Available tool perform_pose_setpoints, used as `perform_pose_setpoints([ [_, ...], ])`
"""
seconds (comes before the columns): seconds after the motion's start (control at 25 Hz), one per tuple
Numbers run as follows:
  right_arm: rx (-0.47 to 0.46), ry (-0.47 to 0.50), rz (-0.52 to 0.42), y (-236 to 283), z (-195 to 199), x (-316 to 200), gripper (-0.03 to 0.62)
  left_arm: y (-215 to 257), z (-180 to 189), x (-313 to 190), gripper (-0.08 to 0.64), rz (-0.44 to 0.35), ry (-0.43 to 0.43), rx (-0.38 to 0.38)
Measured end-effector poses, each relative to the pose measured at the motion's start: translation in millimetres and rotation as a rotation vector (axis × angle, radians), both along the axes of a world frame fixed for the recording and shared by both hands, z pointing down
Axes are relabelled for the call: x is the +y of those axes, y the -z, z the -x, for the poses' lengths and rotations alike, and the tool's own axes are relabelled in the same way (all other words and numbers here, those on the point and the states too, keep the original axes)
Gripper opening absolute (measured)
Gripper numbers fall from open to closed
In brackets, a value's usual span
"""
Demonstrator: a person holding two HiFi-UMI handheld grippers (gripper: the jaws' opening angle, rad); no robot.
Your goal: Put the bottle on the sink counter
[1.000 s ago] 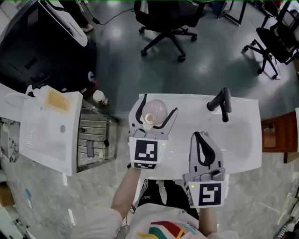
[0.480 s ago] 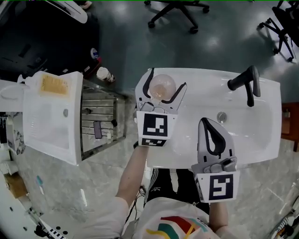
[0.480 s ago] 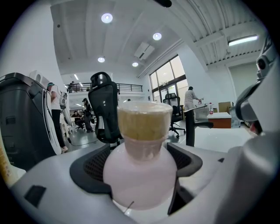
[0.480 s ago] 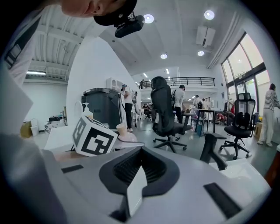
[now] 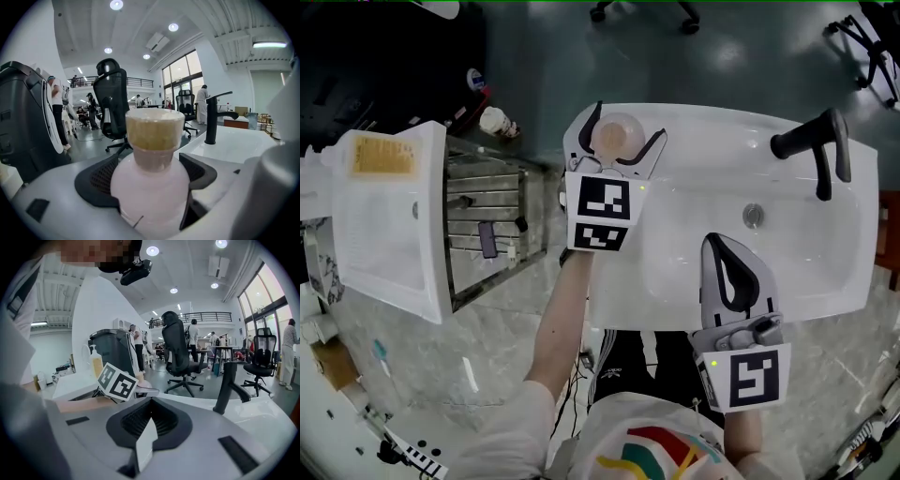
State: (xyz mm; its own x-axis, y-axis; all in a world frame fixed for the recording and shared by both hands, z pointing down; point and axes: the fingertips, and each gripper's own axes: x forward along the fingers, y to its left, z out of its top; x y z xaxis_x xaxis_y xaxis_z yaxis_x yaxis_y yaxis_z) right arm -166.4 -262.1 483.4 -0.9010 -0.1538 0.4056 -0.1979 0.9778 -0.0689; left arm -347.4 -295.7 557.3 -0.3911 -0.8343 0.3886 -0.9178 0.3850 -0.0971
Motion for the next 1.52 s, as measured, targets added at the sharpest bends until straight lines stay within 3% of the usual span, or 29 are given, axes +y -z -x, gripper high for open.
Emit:
perform_pose_setpoints([
  [0.84, 0.021, -0.022, 0.019, -13, -8, -7, 0.012, -46, 10, -7, 0.394, 0.175, 0.016, 0.137],
  [1.52, -0.031, -0.051, 0.006, -1, -7, -5, 0.012, -46, 9, -3, 0.393, 0.165, 0.021, 0.142],
])
